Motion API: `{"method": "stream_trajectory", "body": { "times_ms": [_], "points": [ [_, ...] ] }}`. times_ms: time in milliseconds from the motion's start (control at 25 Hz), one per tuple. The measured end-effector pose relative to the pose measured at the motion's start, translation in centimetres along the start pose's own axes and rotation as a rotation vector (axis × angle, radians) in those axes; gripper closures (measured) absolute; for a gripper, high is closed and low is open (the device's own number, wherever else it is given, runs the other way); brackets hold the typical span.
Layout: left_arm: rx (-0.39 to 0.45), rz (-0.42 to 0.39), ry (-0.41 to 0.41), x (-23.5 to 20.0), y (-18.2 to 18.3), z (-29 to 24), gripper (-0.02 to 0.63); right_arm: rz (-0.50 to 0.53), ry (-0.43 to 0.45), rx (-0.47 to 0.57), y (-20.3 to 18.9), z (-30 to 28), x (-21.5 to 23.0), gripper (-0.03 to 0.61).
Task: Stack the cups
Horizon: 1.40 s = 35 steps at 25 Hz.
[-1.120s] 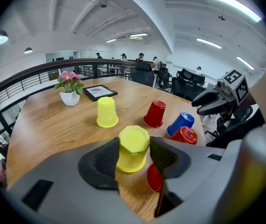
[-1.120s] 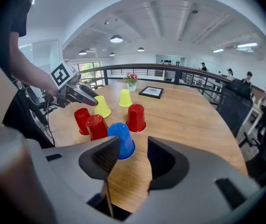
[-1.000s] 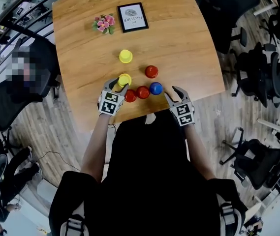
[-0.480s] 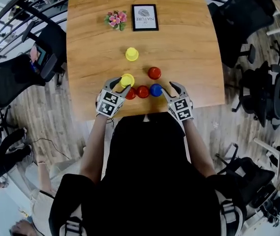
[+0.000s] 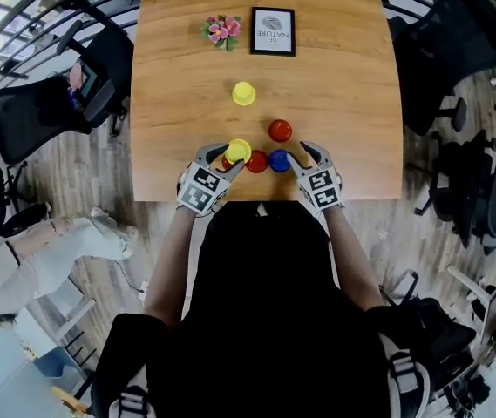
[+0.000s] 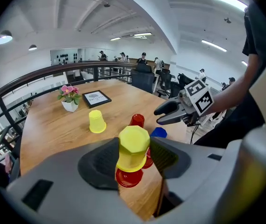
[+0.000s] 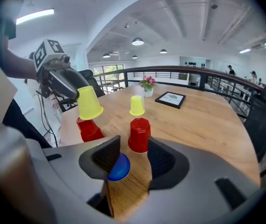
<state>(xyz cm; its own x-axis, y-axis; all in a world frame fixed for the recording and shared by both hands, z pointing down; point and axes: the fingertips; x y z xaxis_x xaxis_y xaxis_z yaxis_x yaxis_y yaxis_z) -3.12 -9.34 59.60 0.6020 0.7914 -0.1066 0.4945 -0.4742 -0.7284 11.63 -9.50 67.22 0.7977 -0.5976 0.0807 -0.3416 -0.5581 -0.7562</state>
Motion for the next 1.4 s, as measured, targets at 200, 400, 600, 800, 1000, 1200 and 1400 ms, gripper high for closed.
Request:
{"method": "stream_trajectory", "body": {
  "times_ms": [200, 400, 600, 800, 1000, 1200, 1400],
  "points": [
    [0.006, 0.031, -0.004, 1.1, -0.8, -0.3, 0.387, 0.024, 0.024, 0.004, 1.0, -1.5, 0.2, 0.362],
    [-0.013, 0.002, 0.015, 1.5, -1.5, -0.8, 0.385, 0.042, 0.054, -0.004, 2.0, -3.3, 0.3, 0.315],
    [-0.027, -0.020, 0.034, 2.0, -2.0, -1.2, 0.385, 0.063, 0.067, -0.029, 2.0, -5.0, 0.4, 0.291],
    [-0.016, -0.012, 0.033, 2.3, -1.8, -1.6, 0.382, 0.074, 0.066, -0.057, 1.7, -6.4, 0.9, 0.288],
    [0.017, 0.004, 0.057, 1.7, -1.1, -0.9, 0.367, 0.069, 0.073, -0.082, 1.4, -7.3, 0.9, 0.287],
    [0.034, 0.018, 0.060, 1.8, -1.2, -0.2, 0.357, 0.069, 0.059, -0.087, 1.4, -7.6, 1.1, 0.333],
    [0.040, 0.027, 0.078, 1.7, -1.6, 0.4, 0.354, 0.069, 0.055, -0.060, 2.2, -7.1, 1.2, 0.334]
  ]
}}
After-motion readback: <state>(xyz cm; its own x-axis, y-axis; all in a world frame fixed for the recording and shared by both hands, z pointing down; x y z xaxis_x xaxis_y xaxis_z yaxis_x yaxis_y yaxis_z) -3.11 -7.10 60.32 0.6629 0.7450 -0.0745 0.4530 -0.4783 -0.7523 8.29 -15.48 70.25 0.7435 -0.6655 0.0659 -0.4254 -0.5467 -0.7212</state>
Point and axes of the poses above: the fingertips, and each gripper's own axes: z backward along the fingers, x to its right, y out of its top, and after that the axes turned 3 degrees about -z, right-handed
